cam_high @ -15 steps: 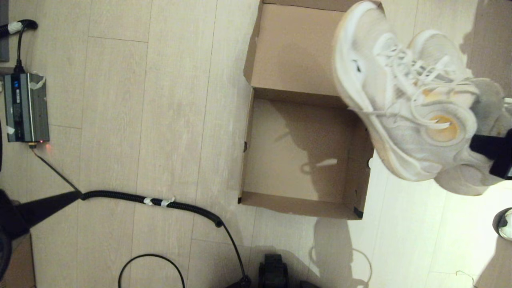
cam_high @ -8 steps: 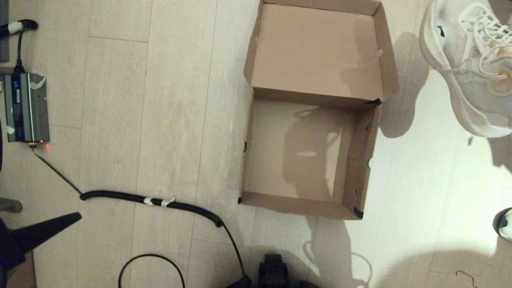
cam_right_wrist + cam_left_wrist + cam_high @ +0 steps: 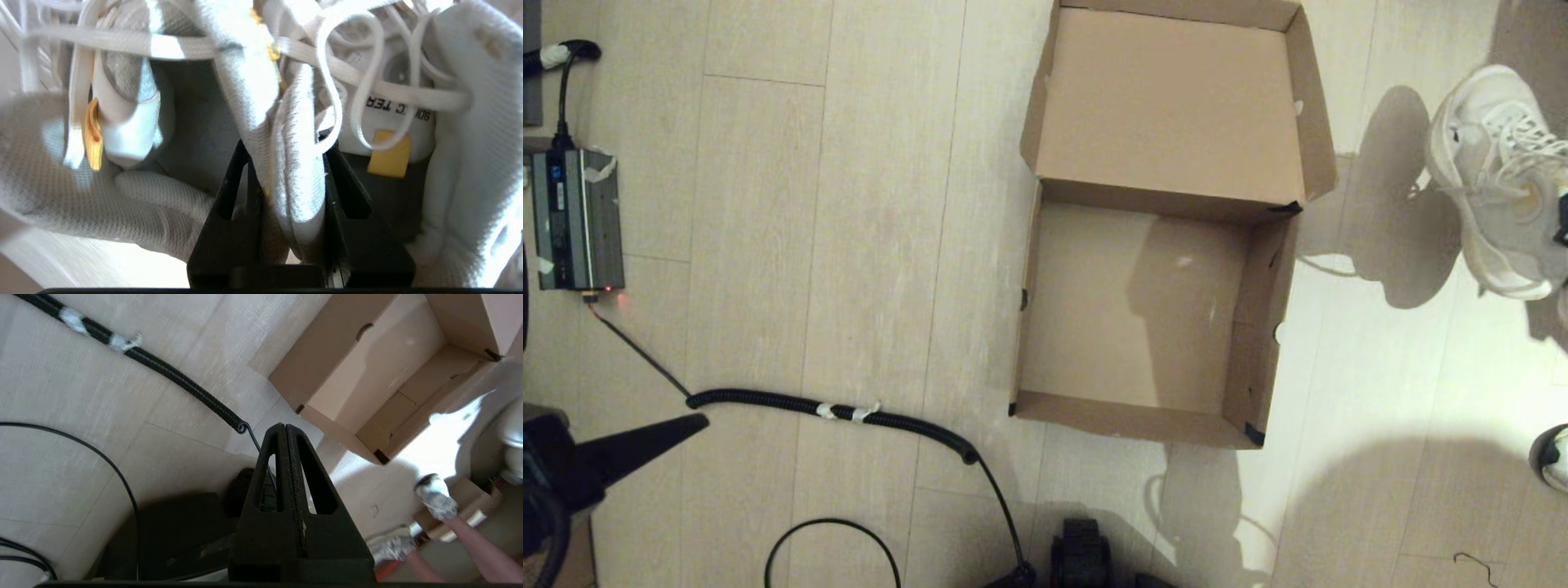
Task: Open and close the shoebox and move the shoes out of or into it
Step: Put the shoes out of the shoe box
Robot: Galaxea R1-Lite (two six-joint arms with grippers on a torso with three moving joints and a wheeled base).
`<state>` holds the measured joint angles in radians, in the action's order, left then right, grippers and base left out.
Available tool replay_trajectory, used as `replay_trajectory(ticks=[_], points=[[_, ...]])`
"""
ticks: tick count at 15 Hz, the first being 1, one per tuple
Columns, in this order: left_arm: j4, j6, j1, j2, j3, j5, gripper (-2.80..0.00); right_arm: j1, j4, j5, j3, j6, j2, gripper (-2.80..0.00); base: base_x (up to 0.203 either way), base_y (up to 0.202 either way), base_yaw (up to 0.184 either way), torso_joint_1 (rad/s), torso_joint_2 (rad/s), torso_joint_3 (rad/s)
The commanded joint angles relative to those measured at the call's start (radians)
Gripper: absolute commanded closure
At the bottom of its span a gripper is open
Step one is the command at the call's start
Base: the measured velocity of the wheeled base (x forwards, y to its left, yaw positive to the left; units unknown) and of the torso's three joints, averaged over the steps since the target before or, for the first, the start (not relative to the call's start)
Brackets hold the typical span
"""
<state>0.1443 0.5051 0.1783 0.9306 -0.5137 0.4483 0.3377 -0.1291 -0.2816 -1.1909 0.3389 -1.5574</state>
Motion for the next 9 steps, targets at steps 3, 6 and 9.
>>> replay_trajectory(ticks=[3,6,9], points=[[0.001,0.001,0.000,0.036,-0.011,0.029,0.00,-0.015,-0.067,0.096,0.007,-0.008,-0.163,0.00,0.000,0.000,0.000,0.000,0.00,0.000],[0.001,0.001,0.000,0.046,-0.017,0.030,0.00,-0.061,-0.183,0.225,0.007,-0.083,-0.223,0.00,0.000,0.000,0.000,0.000,0.00,0.000],[-0.002,0.000,0.000,0.045,-0.023,0.030,0.00,-0.064,-0.333,0.334,0.008,-0.146,-0.294,0.00,0.000,0.000,0.000,0.000,0.00,0.000]])
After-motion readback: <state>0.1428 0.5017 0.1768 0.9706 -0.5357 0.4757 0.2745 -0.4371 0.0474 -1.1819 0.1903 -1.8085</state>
